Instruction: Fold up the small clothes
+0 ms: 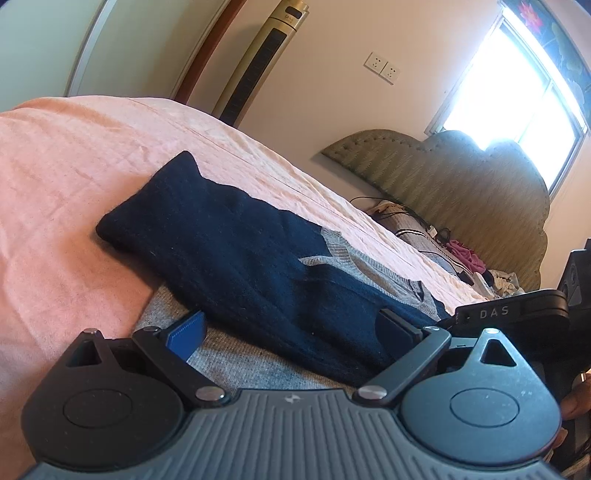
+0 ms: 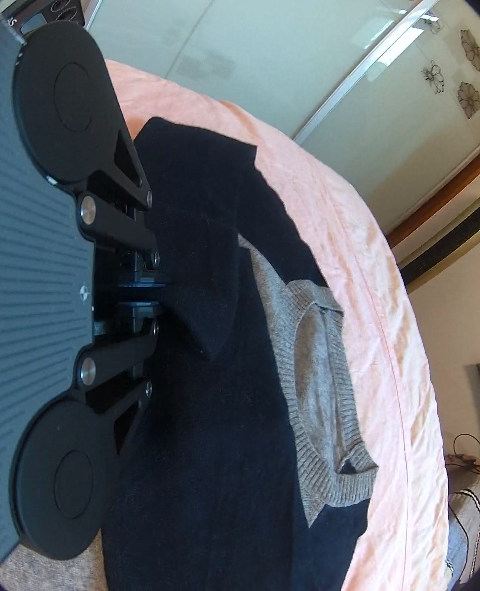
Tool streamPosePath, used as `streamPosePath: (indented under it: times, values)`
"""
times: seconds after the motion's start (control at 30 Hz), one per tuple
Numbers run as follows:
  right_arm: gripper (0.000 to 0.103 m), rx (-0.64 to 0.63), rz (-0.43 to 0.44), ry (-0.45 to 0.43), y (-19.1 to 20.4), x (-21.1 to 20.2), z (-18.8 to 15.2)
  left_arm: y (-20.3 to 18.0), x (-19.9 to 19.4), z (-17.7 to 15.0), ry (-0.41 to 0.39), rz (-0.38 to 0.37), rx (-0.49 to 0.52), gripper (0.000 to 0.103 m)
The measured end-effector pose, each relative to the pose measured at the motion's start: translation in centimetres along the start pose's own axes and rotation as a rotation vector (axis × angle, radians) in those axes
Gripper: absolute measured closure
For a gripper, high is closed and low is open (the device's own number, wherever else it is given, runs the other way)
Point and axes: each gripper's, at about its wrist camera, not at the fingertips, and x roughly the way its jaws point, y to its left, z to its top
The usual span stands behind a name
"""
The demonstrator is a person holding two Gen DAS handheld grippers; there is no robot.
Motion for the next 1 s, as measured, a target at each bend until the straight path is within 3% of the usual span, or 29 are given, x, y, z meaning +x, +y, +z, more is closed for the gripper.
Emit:
streamPosePath:
  times: [0.13, 0.37, 0.5, 0.77, 0.87, 0.9, 0.93, 1.0]
  values:
    - [0.09, -0.027, 0.005, -0.066, -0.6, -2.2, 1.5, 0.0, 0.0, 0.0, 0.001, 0.001, 0.002, 0.005]
    - [0.09, -0.017, -0.184, -0.128, -7.2, -7.0, 4.7, 0.1, -0.1, 0.0, 0.0, 0.002, 0.004, 0.005]
    - [0.09, 0.043, -0.241, -0.13, -11.1, -8.3, 4.2, 0.0, -0.1, 0.0, 0.002, 0.004, 0.009, 0.004]
    - [0.09, 0.049, -0.279, -0.123, -13.2, -7.1, 2.8, -0.1, -0.1, -0.1, 0.006, 0.013, 0.024, 0.004]
    - [0.076, 0.058, -0.299, -0.166, -13.2, -7.5, 2.6, -0.2, -0.2, -0.1, 0.007, 0.014, 0.027, 0.004]
    - [0.064, 0.069, -0.343, -0.226, -13.0, -8.4, 2.6, -0.2, -0.2, -0.1, 0.007, 0.015, 0.028, 0.004]
    - [0.061, 0.067, -0.387, -0.294, -12.7, -9.3, 2.5, -0.2, -0.2, -0.1, 0.007, 0.016, 0.029, 0.004]
    - [0.061, 0.044, -0.37, -0.365, -11.7, -10.5, 2.2, -0.2, -0.1, -0.1, 0.007, 0.017, 0.029, 0.004]
